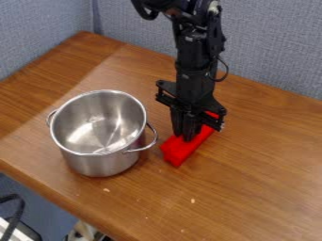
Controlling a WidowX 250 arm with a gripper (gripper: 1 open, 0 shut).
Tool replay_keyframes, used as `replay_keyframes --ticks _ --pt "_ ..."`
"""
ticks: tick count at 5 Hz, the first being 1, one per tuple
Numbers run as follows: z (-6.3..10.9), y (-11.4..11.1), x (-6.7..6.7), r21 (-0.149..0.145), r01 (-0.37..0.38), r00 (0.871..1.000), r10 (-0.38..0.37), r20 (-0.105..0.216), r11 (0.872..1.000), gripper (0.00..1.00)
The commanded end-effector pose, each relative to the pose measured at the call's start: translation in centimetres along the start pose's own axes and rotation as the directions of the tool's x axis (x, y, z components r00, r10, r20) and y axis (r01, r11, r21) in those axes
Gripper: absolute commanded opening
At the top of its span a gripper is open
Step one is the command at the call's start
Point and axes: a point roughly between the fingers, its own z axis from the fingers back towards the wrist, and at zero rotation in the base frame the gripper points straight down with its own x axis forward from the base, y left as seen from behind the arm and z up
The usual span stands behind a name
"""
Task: Move the red object from the metal pot to the table
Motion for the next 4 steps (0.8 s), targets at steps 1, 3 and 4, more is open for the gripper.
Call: replay_keyframes --ticks 1,3,4 --pt "-1.99 0.00 -0.63 0.006 0.023 0.997 -0.023 -0.069 1.000 0.00" --pt "-2.07 0.13 -0.56 0.007 0.026 0.997 -0.026 -0.067 1.000 0.00" --pt "-2.11 0.19 -0.51 0.008 0.028 0.997 -0.027 -0.065 1.000 0.00"
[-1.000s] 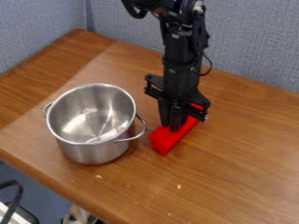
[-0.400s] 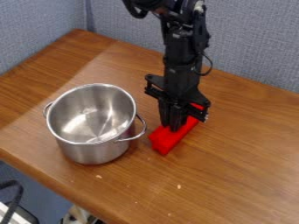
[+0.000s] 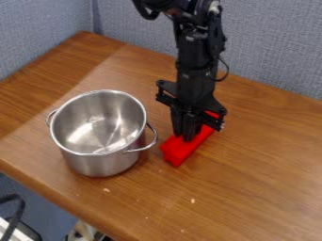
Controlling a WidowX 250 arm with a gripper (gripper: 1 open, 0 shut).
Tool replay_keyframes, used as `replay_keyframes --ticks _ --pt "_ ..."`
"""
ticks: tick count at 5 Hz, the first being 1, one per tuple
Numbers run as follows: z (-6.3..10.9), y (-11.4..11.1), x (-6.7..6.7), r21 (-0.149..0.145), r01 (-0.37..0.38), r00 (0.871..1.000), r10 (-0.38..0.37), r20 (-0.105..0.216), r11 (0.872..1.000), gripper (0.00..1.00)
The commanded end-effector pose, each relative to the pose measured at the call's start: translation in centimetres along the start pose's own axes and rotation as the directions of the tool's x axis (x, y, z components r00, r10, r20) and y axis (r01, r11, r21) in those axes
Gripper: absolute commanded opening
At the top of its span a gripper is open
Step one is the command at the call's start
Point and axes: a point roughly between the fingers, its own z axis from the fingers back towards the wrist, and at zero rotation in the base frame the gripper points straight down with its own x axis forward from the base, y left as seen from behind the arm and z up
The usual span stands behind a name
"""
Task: Move the red object from the metal pot to the table
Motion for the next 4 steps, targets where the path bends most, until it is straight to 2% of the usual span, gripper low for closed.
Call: replay_keyframes --ticks 1,3,4 --pt "-2.07 0.22 -0.57 0.007 0.027 0.998 -0.027 -0.062 1.000 0.00" --pt "-2.12 0.35 -0.50 0.008 0.031 0.998 -0.031 -0.059 0.999 0.00" --pt "-1.99 0.29 -0.70 -0.002 0.029 0.997 -0.029 -0.071 1.000 0.00"
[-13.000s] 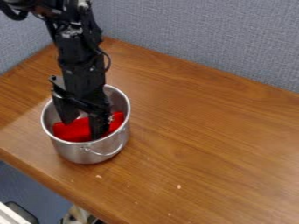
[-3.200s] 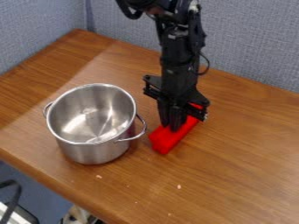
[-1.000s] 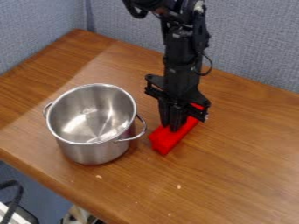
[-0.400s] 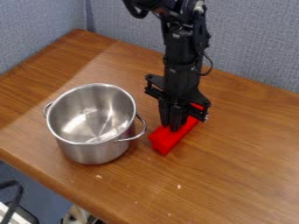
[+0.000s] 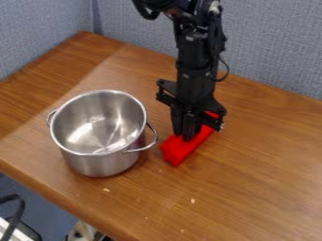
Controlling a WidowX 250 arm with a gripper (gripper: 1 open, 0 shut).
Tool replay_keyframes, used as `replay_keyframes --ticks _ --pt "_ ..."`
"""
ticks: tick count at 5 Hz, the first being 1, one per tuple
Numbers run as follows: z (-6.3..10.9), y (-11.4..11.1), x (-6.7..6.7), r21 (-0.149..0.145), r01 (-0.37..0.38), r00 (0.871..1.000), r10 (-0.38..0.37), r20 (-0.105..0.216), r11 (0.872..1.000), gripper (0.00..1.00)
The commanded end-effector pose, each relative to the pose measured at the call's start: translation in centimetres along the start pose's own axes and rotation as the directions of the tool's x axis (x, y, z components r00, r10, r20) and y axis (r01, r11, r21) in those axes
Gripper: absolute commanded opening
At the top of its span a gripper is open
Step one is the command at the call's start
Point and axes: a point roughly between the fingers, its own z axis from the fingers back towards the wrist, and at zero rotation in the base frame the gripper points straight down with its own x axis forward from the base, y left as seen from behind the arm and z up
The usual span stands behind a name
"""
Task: Move the red object from the metal pot to the table
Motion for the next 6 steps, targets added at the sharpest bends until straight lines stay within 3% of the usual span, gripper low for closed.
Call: replay_keyframes --ticks 1,6 --pt "-1.90 0.18 -1.05 -0.013 0.009 0.996 -0.010 -0.085 1.000 0.00" --pt "-1.25 0.14 -1.89 -0.052 -0.005 0.991 -0.002 -0.132 0.999 0.00"
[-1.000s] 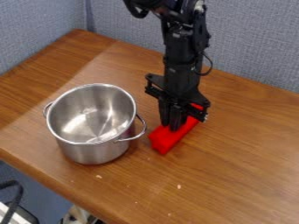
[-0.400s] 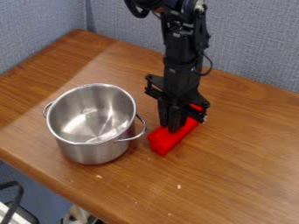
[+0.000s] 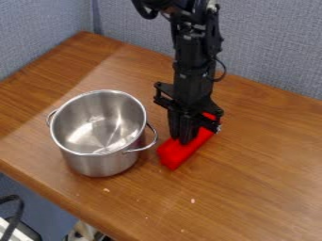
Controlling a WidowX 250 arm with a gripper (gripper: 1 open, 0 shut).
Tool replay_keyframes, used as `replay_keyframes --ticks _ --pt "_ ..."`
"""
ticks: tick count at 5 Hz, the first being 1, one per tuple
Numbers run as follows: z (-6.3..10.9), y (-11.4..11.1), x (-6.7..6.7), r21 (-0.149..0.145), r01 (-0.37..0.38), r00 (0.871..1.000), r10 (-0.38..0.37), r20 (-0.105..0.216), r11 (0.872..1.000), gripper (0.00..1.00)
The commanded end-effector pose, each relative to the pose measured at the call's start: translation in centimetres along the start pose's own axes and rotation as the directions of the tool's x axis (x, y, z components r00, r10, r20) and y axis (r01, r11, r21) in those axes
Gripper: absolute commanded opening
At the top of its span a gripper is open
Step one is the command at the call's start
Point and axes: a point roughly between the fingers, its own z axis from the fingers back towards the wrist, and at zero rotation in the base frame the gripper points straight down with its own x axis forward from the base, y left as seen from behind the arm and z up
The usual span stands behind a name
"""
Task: Move the red object from the metal pot to the table
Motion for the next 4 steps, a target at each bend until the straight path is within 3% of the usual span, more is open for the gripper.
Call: replay_keyframes --ticks 1,4 --pt "-1.27 0.49 -0.82 -0.010 -0.018 0.998 0.017 -0.060 1.000 0.00" --pt "-1.04 0.60 -1.04 -0.002 -0.023 0.997 0.023 -0.070 1.000 0.00"
